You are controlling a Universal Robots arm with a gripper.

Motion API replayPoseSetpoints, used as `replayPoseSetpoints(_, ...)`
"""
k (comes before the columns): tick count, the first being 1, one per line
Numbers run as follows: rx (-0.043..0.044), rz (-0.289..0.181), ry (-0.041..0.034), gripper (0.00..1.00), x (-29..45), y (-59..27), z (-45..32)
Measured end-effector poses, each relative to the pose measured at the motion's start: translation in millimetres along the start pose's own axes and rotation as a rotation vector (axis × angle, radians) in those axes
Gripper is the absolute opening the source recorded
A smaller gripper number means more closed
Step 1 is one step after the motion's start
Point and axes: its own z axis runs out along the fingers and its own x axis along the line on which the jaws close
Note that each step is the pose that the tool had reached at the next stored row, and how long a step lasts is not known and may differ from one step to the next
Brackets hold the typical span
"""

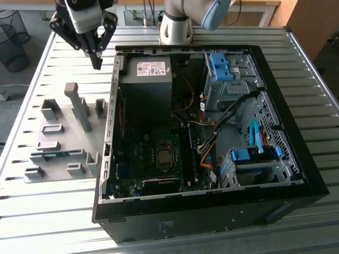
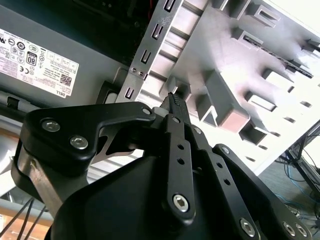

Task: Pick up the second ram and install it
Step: 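Reach for the second ram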

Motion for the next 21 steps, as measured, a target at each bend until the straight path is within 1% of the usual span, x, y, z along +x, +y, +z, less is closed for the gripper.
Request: replayPoseSetpoints(21, 0.0, 0.0, 0.0001, 0.11, 19.8, -1.6, 1.5)
